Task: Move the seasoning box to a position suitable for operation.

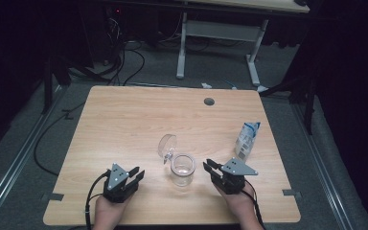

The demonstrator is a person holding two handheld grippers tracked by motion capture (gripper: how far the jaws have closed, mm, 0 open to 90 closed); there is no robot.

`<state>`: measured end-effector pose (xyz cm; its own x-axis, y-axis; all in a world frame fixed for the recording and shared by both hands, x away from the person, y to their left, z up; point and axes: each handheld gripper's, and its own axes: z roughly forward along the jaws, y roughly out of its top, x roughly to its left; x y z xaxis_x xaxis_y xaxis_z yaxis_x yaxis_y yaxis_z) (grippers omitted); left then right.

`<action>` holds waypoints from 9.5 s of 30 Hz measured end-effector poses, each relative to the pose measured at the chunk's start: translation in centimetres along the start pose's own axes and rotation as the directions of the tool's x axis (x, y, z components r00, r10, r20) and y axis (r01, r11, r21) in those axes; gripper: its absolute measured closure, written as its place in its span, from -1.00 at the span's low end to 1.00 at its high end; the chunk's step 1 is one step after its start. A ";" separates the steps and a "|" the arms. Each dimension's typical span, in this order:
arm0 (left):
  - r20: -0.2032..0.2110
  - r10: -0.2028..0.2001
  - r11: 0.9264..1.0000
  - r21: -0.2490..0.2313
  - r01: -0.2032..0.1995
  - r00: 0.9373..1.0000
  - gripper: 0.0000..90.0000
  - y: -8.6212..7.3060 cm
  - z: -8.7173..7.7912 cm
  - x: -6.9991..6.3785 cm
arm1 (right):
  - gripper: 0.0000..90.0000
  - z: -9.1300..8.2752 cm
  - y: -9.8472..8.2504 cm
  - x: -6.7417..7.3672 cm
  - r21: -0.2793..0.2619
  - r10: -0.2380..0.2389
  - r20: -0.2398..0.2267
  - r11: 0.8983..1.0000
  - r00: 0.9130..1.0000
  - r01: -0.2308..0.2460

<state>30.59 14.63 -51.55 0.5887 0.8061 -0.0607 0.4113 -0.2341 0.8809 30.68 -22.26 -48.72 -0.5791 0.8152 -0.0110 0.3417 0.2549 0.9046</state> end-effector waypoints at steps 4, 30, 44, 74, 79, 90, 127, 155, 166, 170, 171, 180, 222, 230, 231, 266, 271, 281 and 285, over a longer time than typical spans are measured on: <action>-0.003 0.005 1.000 0.010 -0.005 1.000 0.40 -0.7 -0.1 0.7 | 0.68 0.1 -0.8 -1.0 0.036 0.029 0.036 0.999 0.999 -0.031; 0.030 0.025 0.998 0.058 -0.026 0.999 0.34 -0.6 0.8 0.4 | 0.55 -1.8 -2.1 -4.4 0.158 0.121 0.174 0.976 0.977 -0.149; -0.023 -0.106 0.994 -0.032 0.105 0.994 0.35 -0.2 -0.3 3.3 | 0.53 -1.9 -3.3 -3.2 0.131 0.074 0.169 0.987 0.983 -0.097; -0.015 0.013 1.000 -0.013 -0.013 1.000 0.26 0.0 -1.0 -0.3 | -0.02 -4.1 -2.8 -9.7 0.015 0.194 0.348 0.977 0.917 -0.213; 0.011 0.019 1.000 0.002 -0.019 1.000 0.26 -0.9 -0.7 0.0 | -0.02 -3.8 -1.7 -10.0 -0.007 0.195 0.376 0.978 0.906 -0.207; 0.008 -0.004 1.000 -0.001 0.004 1.000 0.26 -1.4 -0.8 0.3 | 0.38 -2.2 -0.5 -10.9 0.020 0.148 0.429 0.985 0.891 -0.173; 0.009 0.006 1.000 -0.029 -0.005 1.000 0.20 -1.9 -1.0 0.0 | 0.99 -2.8 0.1 -12.0 0.017 0.166 0.333 0.983 0.928 -0.182; 0.023 0.016 0.995 -0.097 -0.013 1.000 0.16 -1.7 -1.2 -0.7 | 1.00 -5.2 2.6 -8.7 0.159 0.142 0.201 0.972 0.969 -0.175; 0.033 0.025 0.995 -0.096 -0.022 0.999 0.16 -1.8 -1.3 -0.7 | 1.00 -5.5 4.1 -7.8 0.284 0.130 0.145 0.944 0.981 -0.167; 0.032 0.026 0.995 -0.099 -0.023 0.999 0.16 -1.8 -1.4 -0.8 | 1.00 -5.5 4.6 -7.6 0.338 0.122 0.129 0.928 0.984 -0.159; 0.032 0.025 0.995 -0.100 -0.022 0.999 0.16 -1.8 -1.4 -0.8 | 1.00 -5.5 4.7 -7.5 0.352 0.114 0.127 0.924 0.985 -0.152; 0.035 0.032 0.995 -0.096 -0.029 0.999 0.16 -1.9 -1.3 -0.9 | 1.00 -5.7 5.6 -7.3 0.440 0.086 0.104 0.889 0.991 -0.124; 0.059 0.050 0.996 -0.082 -0.045 0.997 0.14 -2.0 -1.2 -1.3 | 1.00 -4.4 8.8 -6.4 0.766 0.027 -0.007 0.643 1.000 -0.012; 0.061 0.064 0.995 -0.087 -0.059 0.996 0.13 -2.0 -1.1 -1.6 | 1.00 -4.1 9.4 -6.2 0.796 0.016 -0.004 0.605 1.000 -0.006; 0.063 0.065 0.994 -0.088 -0.060 0.996 0.13 -2.0 -1.1 -1.6 | 1.00 -4.0 9.6 -6.3 0.798 0.008 -0.011 0.603 1.000 0.004; 0.291 0.166 0.985 -0.088 -0.147 0.942 0.04 -0.1 1.5 -8.9 | 1.00 -5.1 11.8 -3.4 0.767 -0.005 -0.030 0.641 1.000 0.027; 0.335 0.186 0.982 -0.103 -0.160 0.924 0.01 0.5 2.3 -10.3 | 1.00 -4.9 12.1 -3.0 0.768 -0.007 -0.043 0.639 0.999 0.038; 0.390 0.223 0.974 -0.136 -0.184 0.893 0.00 1.2 4.2 -12.6 | 1.00 -4.1 12.6 -2.1 0.775 -0.002 -0.059 0.631 0.998 0.047; 0.400 0.223 0.973 -0.143 -0.180 0.889 0.00 1.4 4.4 -13.0 | 1.00 -3.8 13.0 -1.6 0.772 -0.004 -0.069 0.633 0.998 0.056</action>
<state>26.58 1.40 -51.56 0.8935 0.4468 -0.0451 0.1950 -0.2956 0.9352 33.22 -22.19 -35.34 -0.6299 0.7766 0.0149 0.7557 0.6083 0.2426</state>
